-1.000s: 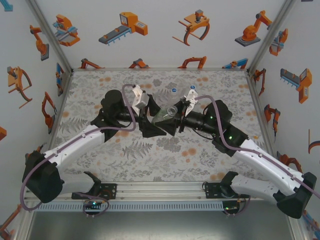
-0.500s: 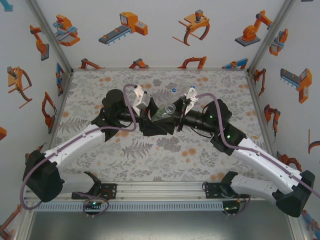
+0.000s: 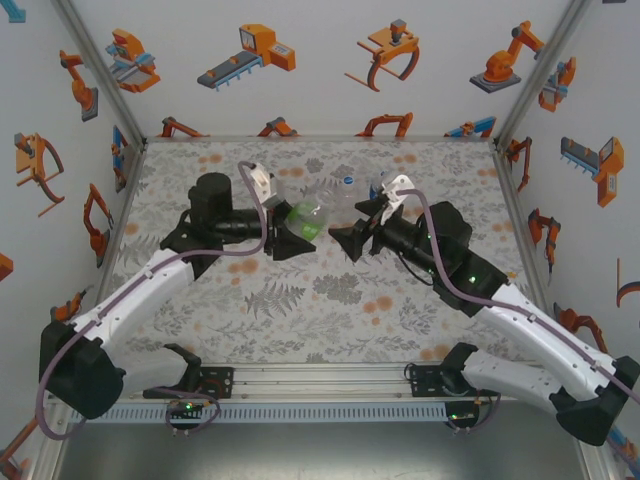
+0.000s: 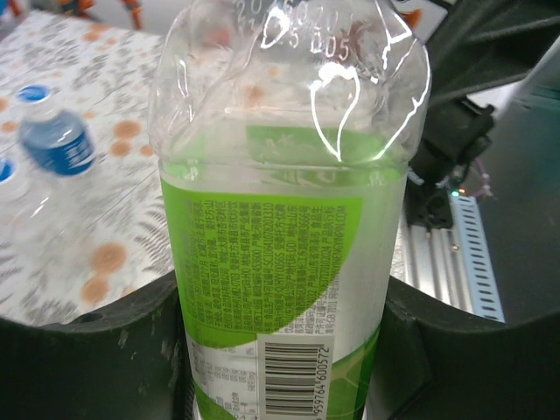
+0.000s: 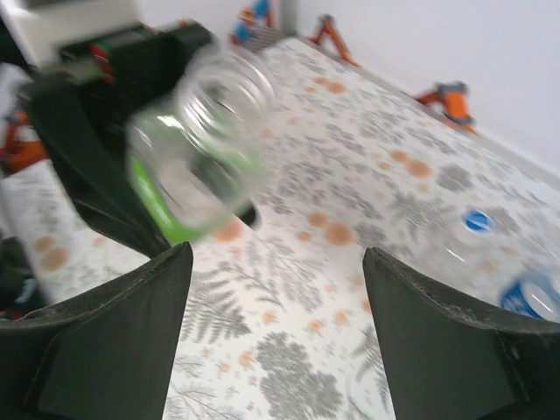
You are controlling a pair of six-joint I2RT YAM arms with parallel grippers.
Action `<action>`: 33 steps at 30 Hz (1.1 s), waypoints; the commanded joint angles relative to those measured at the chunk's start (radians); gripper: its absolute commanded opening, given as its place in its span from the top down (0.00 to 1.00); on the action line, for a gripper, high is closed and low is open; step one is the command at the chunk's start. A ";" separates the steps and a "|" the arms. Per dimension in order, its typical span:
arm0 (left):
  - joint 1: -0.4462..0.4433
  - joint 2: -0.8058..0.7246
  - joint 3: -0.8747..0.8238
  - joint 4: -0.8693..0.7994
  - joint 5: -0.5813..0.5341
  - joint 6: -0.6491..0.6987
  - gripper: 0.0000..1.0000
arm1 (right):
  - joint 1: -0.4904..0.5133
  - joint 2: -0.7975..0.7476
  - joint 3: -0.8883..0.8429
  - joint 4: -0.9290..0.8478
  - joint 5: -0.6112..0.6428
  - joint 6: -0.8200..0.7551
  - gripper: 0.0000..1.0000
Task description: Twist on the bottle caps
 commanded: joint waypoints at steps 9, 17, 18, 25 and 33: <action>0.118 -0.009 0.115 -0.283 -0.011 0.111 1.00 | -0.247 0.133 -0.075 -0.146 0.129 0.182 0.32; 0.122 -0.053 0.075 -0.370 -0.103 0.225 0.99 | -0.319 0.329 -0.087 -0.197 0.224 0.286 0.40; 0.122 -0.057 0.071 -0.372 -0.120 0.231 0.99 | -0.326 0.351 -0.081 -0.203 0.224 0.299 0.41; 0.123 -0.049 0.073 -0.370 -0.134 0.225 0.97 | -0.375 0.544 0.004 -0.266 0.110 0.313 0.47; 0.123 -0.045 0.074 -0.361 -0.123 0.218 0.97 | -0.376 0.696 0.034 -0.236 0.082 0.335 0.46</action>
